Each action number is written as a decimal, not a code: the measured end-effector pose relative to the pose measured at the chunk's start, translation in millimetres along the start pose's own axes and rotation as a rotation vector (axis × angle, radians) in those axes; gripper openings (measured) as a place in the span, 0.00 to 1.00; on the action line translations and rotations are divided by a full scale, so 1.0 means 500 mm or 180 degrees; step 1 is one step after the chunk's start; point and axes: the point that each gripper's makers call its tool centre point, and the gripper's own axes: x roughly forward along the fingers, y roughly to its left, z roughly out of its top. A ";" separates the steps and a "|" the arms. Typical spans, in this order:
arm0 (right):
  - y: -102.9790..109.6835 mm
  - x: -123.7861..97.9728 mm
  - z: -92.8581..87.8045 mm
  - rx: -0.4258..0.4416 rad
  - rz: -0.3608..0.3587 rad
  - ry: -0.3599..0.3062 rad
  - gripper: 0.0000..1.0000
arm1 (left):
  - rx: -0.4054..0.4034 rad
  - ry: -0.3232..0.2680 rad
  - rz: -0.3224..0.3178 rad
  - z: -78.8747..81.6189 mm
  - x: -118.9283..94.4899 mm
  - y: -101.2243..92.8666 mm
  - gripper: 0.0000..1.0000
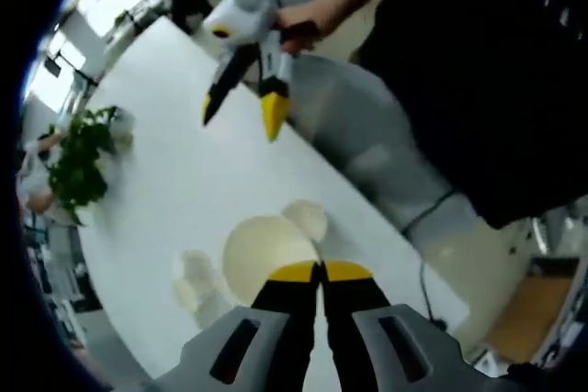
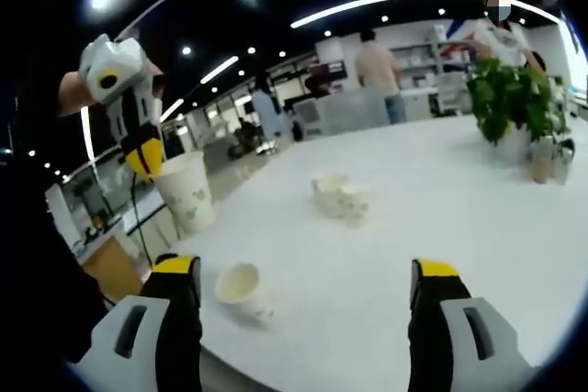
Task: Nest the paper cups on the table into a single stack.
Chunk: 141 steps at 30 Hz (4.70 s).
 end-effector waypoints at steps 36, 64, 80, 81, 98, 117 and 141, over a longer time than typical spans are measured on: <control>-0.019 -0.008 0.000 0.0084 -0.0002 -0.0044 0.92 | -0.0364 -0.0276 0.0045 0.016 0.090 0.012 0.00; -0.030 0.001 -0.018 0.0182 -0.0010 -0.0012 0.92 | -0.0423 -0.0319 -0.0036 0.008 0.160 0.014 0.00; -0.033 0.001 -0.025 0.0183 -0.0006 0.0025 0.92 | -0.0451 -0.0309 0.0018 0.003 0.207 0.014 0.00; -0.032 0.001 -0.027 0.0175 -0.0001 0.0038 0.92 | -0.0415 -0.0305 0.0001 0.002 0.213 0.011 0.00; -0.042 -0.005 -0.038 0.0201 -0.0023 0.0062 0.92 | -0.0543 -0.0284 0.0021 -0.015 0.261 0.009 0.00; -0.044 0.004 -0.030 0.0174 0.0023 0.0094 0.92 | -0.0606 -0.0252 0.0001 -0.040 0.293 -0.003 0.01; -0.042 0.011 -0.035 0.0197 0.0040 0.0114 0.91 | -0.0702 -0.0354 0.0000 -0.030 0.289 -0.002 0.13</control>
